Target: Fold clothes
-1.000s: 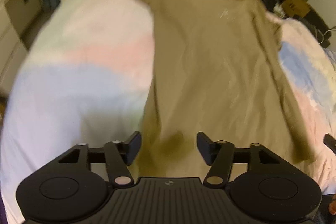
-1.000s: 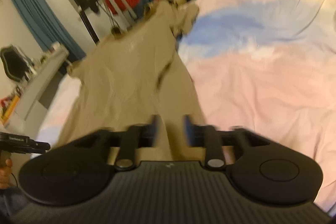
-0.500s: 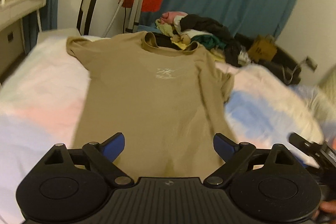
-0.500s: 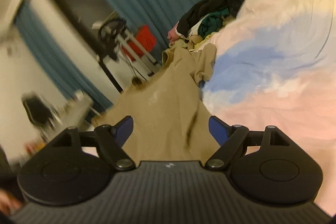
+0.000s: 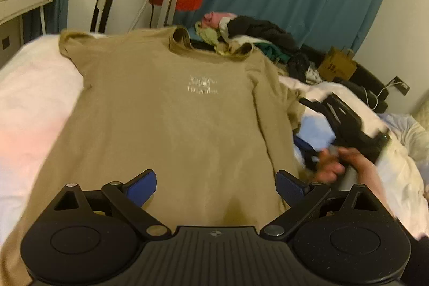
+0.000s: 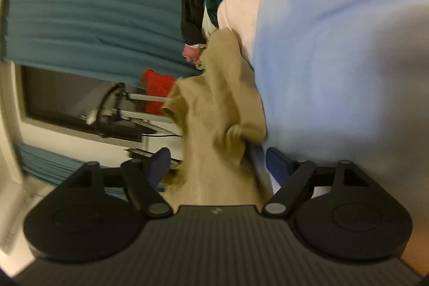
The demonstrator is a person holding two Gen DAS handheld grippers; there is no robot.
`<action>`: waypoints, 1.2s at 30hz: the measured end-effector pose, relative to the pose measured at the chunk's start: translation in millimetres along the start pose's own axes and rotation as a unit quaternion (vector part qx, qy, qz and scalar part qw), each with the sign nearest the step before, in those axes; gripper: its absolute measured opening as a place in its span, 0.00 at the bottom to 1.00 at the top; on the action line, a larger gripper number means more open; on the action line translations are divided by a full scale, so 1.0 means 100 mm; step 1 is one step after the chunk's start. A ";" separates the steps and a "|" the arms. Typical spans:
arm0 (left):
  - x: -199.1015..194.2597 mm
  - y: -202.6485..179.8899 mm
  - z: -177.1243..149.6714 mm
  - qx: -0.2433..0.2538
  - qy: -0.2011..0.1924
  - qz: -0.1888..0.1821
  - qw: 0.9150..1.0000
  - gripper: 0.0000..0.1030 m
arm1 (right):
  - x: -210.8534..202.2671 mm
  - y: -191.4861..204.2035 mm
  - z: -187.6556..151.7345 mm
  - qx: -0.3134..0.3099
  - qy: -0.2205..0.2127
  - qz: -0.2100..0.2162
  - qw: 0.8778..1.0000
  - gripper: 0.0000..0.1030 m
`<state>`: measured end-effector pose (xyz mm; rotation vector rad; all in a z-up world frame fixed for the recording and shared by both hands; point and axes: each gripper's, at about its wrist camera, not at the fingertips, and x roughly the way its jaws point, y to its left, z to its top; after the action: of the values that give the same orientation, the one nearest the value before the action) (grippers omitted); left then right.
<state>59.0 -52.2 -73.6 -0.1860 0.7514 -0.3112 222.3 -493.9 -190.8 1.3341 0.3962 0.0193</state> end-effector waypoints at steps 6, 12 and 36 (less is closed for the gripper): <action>0.39 0.15 0.08 -0.052 0.041 -0.035 0.997 0.94 | 0.52 0.17 0.15 -0.063 -0.052 0.010 0.997 0.72; 0.52 0.28 0.13 -0.067 0.053 -0.033 0.996 0.94 | 0.64 0.43 0.64 -0.129 -0.085 -0.057 0.986 0.09; 0.28 0.21 -0.05 -0.001 0.025 -0.025 0.999 0.94 | -0.66 1.19 0.53 -0.378 -0.059 -0.136 0.914 0.80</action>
<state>79.4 -42.5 -100.8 -0.1989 0.7979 -0.3647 201.1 -530.3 -50.7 0.5036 0.4113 -0.1285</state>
